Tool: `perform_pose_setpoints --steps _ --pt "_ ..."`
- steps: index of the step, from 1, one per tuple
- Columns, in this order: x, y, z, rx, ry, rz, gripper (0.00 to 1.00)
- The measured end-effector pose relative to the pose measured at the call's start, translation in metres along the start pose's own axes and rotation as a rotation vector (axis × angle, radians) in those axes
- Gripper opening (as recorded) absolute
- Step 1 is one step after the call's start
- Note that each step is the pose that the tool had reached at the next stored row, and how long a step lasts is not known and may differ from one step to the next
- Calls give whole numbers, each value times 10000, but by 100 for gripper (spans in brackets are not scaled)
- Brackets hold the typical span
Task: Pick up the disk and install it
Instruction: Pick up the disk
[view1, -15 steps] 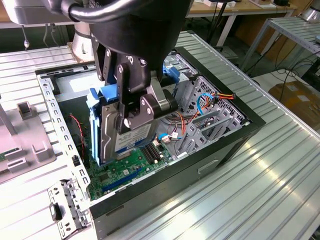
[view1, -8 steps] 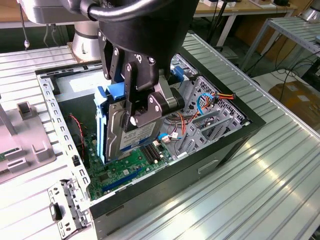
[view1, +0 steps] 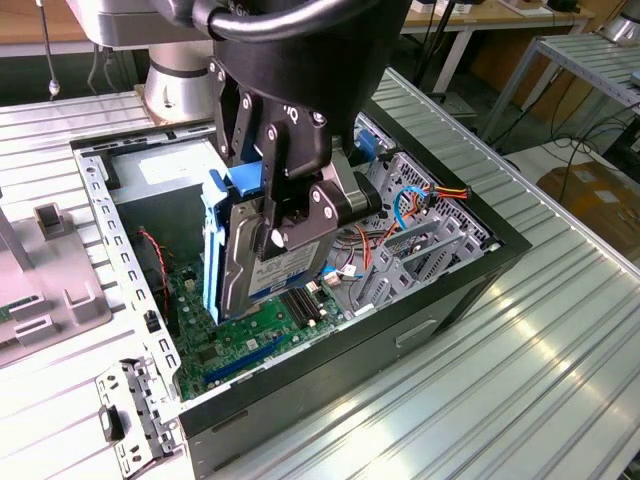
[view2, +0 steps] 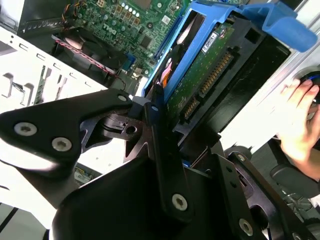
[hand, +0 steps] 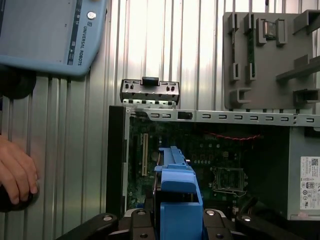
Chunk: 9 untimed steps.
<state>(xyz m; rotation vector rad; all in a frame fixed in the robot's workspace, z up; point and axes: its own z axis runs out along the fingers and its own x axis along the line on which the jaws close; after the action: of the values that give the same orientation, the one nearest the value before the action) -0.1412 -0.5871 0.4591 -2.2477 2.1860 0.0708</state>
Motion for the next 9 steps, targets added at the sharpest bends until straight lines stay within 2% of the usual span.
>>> perform_pose_setpoints --steps 9 --pt "2 -67 -1 0 1 1 36"
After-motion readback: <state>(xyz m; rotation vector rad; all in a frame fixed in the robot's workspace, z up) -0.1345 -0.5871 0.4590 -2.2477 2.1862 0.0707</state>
